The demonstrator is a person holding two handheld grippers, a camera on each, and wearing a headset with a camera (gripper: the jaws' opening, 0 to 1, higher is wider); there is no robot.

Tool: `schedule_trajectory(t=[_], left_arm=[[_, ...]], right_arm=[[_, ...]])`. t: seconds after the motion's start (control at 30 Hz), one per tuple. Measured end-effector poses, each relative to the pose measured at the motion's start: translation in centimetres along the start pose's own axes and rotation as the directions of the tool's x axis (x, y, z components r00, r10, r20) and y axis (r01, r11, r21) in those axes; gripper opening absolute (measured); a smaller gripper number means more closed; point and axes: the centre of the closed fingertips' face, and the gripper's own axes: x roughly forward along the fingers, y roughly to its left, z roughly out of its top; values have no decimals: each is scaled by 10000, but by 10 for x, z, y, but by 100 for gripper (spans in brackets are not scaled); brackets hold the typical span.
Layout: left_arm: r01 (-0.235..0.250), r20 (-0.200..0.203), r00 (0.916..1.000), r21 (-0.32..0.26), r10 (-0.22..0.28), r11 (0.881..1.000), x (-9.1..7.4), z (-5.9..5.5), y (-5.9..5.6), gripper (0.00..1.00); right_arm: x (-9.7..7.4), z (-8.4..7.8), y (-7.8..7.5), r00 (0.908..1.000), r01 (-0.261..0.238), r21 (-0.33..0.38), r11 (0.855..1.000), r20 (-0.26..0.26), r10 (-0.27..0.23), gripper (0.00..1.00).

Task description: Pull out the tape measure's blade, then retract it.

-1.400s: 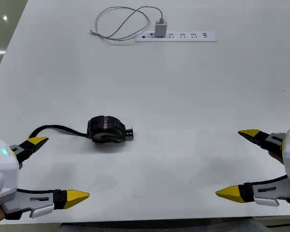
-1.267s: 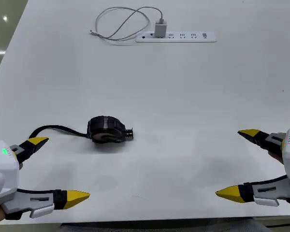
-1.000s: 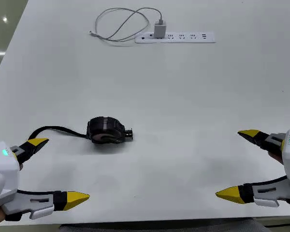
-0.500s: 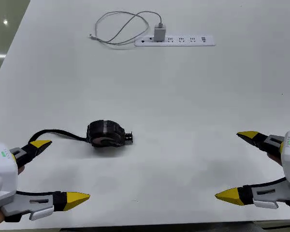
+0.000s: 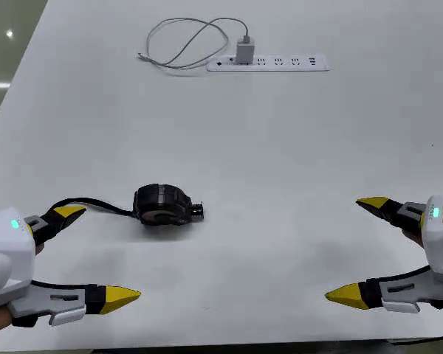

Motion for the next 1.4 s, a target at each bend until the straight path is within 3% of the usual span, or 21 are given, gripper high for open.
schedule_trajectory(t=[0.27,0.63,1.03,1.4], left_arm=[[381,-171,9992,455,-374,9982,11,8,5,94],[564,-456,9976,862,-526,9947,22,15,14,93],[806,-1051,9923,1400,-661,9869,36,15,24,82],[1131,-1590,9835,1677,-864,9793,46,14,32,62]], right_arm=[[5,8,-4,9999,-158,-157,9998,38,159,92],[16,17,-10,9989,-455,-604,9971,-104,449,91],[26,27,-20,9959,-878,-1064,9904,-329,848,90],[35,32,-23,9929,-1162,-1287,9849,-406,1118,88]])
